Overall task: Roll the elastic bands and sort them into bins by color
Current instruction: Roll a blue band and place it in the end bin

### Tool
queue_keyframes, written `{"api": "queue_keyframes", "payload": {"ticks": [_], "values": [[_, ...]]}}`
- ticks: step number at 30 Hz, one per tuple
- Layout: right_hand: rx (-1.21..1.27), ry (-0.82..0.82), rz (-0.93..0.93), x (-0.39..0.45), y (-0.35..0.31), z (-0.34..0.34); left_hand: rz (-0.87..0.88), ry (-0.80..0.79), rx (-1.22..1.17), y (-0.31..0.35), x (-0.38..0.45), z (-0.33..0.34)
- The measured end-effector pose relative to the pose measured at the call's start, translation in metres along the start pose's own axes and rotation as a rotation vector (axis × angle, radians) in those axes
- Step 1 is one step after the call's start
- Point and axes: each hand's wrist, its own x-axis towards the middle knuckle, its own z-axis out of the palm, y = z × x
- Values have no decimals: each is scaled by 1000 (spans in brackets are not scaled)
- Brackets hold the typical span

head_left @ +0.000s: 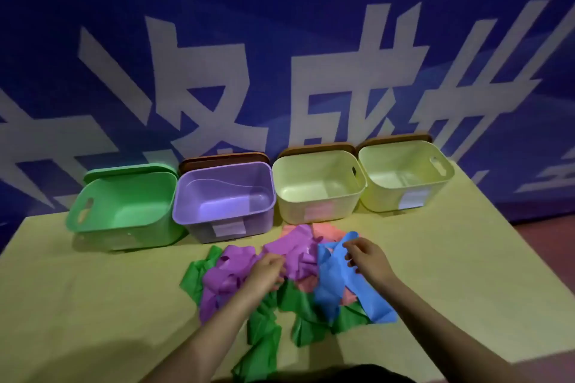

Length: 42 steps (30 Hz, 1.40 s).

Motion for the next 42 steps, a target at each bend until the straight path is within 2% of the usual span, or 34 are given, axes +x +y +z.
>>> {"api": "queue_keyframes", "payload": {"ticks": [3, 8, 16, 22, 25, 29, 34, 37, 42], "values": [[-59, -42, 60, -6, 28, 3, 76, -26, 190, -5, 10, 29], [-281, -224, 139, -23, 64, 15, 127, -132, 384, -10, 14, 59], [-569, -286, 70, -14, 89, 25, 290, -340, 636, -29, 26, 71], [-564, -271, 41, -7, 97, 26, 248, -271, 552, -23, 28, 77], [-413, -243, -1, -9, 90, 23, 242, -266, 459, -6, 21, 81], [-11, -32, -95, -20, 57, 11, 293, -228, 156, 34, 7, 83], [236, 104, -288, -34, -3, -20, 410, -261, -178, 94, -23, 69], [345, 142, -319, -36, -29, -36, 465, -272, -249, 117, -32, 64], [413, 211, -383, -44, -60, -60, 548, -304, -171, 143, -44, 59]]}}
